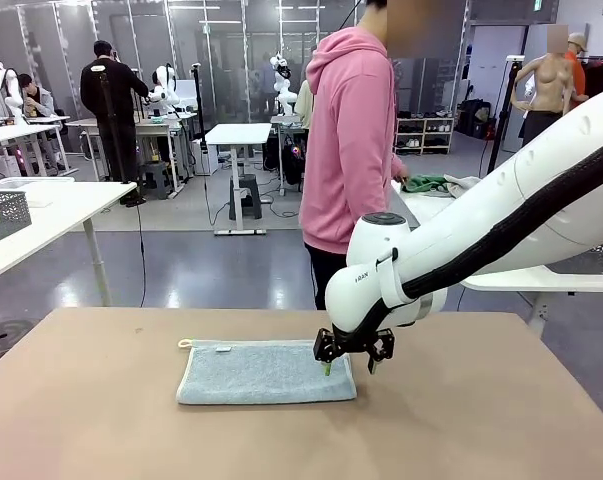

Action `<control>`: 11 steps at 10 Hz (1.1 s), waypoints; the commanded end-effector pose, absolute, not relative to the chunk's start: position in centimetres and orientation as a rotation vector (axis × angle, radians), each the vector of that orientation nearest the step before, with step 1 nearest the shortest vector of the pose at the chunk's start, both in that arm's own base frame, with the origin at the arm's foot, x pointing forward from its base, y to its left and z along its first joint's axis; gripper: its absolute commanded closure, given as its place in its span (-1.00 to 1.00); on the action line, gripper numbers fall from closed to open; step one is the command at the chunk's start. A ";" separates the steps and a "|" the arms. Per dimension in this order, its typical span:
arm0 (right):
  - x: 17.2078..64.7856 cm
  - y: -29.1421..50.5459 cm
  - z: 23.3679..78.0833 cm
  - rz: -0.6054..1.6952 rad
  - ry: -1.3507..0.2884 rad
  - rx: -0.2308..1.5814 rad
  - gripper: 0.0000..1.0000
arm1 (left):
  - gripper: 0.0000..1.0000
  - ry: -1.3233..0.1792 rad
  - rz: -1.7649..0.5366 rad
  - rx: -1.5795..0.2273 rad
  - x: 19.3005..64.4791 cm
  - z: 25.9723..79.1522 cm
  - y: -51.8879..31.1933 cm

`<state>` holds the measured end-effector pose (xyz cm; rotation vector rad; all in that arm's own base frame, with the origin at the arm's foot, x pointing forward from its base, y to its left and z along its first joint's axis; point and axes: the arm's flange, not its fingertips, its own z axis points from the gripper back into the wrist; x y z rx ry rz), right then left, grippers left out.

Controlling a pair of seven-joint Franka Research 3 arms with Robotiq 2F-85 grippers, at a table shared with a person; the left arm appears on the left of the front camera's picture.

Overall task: Fold the towels and place them in the basket.
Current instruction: When a person lays out a Towel with hook on the table, fold it in half twice.

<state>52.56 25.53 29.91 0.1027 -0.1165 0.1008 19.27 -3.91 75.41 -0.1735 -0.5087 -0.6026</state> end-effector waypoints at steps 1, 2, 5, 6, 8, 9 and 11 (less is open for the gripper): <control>53.2 26.5 29.7 0.039 -0.131 0.111 -1.00 | -1.00 -0.486 -0.611 -0.168 20.1 75.0 -4.4; 53.3 26.7 29.7 0.034 -0.121 0.107 -1.00 | -1.00 -0.486 -0.611 -0.168 20.1 75.0 -4.4; 54.0 27.4 29.0 0.041 -0.075 0.117 -0.65 | -1.00 -0.486 -0.611 -0.168 20.1 75.0 -4.4; 54.3 27.4 28.7 0.031 -0.061 0.108 -0.36 | -1.00 -0.486 -0.611 -0.168 20.1 75.0 -4.4; 54.5 27.6 28.1 0.029 -0.043 0.102 0.66 | -1.00 -0.486 -0.611 -0.168 20.1 75.0 -4.4; 54.5 27.5 27.9 0.026 -0.037 0.107 1.00 | -1.00 -0.486 -0.611 -0.168 20.1 75.0 -4.4; 54.4 27.4 27.8 0.024 -0.035 0.106 1.00 | -1.00 -0.486 -0.611 -0.168 20.1 75.0 -4.4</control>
